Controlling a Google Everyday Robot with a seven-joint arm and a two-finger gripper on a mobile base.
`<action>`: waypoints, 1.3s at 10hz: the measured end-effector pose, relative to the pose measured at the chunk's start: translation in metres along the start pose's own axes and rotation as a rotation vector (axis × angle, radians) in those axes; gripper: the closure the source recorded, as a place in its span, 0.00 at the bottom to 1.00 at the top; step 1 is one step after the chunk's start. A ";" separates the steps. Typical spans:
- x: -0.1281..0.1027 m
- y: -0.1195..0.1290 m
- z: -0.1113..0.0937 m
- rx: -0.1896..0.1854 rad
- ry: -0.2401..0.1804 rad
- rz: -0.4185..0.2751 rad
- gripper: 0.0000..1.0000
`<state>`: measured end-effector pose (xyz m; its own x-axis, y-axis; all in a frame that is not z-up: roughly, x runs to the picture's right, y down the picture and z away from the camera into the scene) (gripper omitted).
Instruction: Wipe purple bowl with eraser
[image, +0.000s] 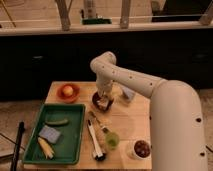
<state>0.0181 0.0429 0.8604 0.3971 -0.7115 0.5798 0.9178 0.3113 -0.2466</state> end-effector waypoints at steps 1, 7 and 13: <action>0.011 0.001 -0.002 0.007 0.009 0.027 1.00; 0.032 -0.028 -0.009 0.047 0.049 0.043 1.00; 0.024 -0.044 -0.005 0.060 0.041 -0.006 1.00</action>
<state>-0.0126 0.0089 0.8807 0.3927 -0.7382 0.5484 0.9186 0.3433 -0.1957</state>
